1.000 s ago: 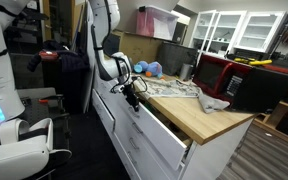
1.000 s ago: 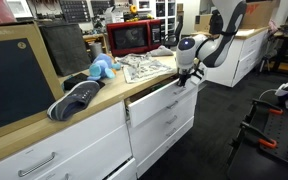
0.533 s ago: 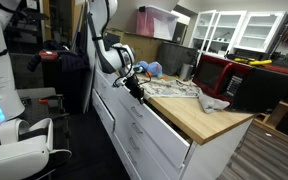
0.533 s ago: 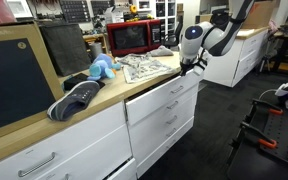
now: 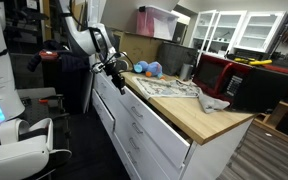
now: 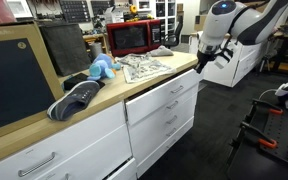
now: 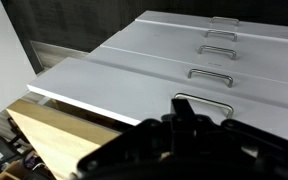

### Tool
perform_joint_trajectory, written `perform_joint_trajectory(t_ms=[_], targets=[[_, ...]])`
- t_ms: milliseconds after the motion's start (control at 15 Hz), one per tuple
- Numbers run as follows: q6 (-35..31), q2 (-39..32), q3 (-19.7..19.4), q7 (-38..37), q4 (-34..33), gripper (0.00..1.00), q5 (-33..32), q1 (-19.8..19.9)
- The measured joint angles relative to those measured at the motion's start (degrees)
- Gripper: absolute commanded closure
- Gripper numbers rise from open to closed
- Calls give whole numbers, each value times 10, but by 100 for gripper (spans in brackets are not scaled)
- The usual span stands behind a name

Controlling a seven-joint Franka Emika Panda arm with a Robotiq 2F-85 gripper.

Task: Push closed the top right drawer of the chest of drawers

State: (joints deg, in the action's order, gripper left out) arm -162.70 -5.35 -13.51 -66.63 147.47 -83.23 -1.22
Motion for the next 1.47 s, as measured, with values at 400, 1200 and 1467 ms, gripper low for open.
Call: perform_joint_trajectory(t_ms=[400,1200,1467], targets=[[3,40,-1,25,43,49,44,6],[-9,-80,-4,-273,-87,74,-259,21],[-9,-162,11,-370,-154,100,-371,32]])
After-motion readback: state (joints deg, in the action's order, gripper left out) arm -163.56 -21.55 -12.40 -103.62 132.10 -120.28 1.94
